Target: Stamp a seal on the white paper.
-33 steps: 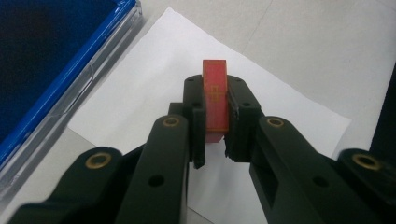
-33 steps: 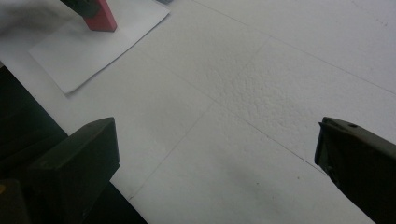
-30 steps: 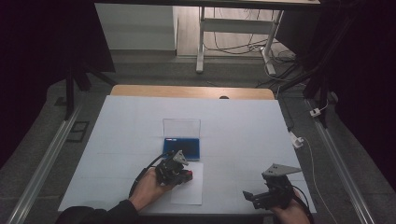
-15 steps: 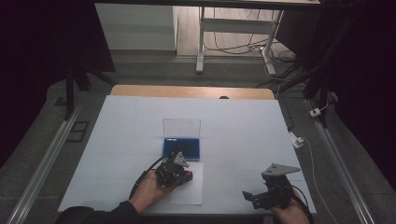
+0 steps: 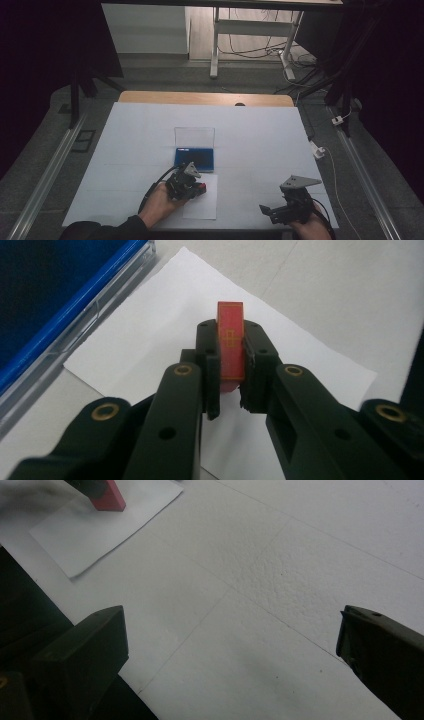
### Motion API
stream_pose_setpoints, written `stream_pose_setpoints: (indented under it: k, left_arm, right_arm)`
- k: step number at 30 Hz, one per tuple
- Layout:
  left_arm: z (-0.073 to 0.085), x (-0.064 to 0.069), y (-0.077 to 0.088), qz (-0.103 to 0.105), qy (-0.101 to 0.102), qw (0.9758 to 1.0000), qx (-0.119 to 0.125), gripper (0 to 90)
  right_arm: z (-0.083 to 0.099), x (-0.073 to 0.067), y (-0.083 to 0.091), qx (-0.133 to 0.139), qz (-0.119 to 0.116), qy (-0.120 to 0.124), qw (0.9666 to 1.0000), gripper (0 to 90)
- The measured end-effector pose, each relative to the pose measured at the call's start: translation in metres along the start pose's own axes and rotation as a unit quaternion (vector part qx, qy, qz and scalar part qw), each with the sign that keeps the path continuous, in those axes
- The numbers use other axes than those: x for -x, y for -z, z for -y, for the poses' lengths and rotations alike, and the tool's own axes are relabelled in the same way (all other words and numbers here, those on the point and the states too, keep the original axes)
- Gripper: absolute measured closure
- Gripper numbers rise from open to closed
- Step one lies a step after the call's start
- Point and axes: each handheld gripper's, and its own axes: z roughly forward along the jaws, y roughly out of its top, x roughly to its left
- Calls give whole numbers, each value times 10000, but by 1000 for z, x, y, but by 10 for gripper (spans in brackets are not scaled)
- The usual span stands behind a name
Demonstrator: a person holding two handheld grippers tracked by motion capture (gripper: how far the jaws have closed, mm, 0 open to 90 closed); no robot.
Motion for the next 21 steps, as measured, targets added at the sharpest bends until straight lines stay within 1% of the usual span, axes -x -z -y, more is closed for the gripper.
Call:
stream_pose_setpoints:
  k: [1,5,8,11,16,21]
  left_arm:
    - [0,0,0,-18,-13,10000,-3,801]
    - [1,-5,0,132,90,9999,16,800]
    - [-1,-7,1,187,84,9998,-23,799]
    - [0,-9,1,245,165,9996,14,798]
    - [-2,-10,2,249,106,9996,-61,796]
    - [-2,-13,2,350,182,9992,-62,794]
  right_arm:
    - [0,0,0,1,-1,1,10000,1]
    - [0,0,0,1,-2,4,10000,1]
    - [0,0,0,13,-5,14,10000,1]
    - [0,0,0,4,-7,5,10000,1]
    - [0,0,1,12,-10,12,10000,1]
    - [0,0,1,19,-16,14,10000,1]
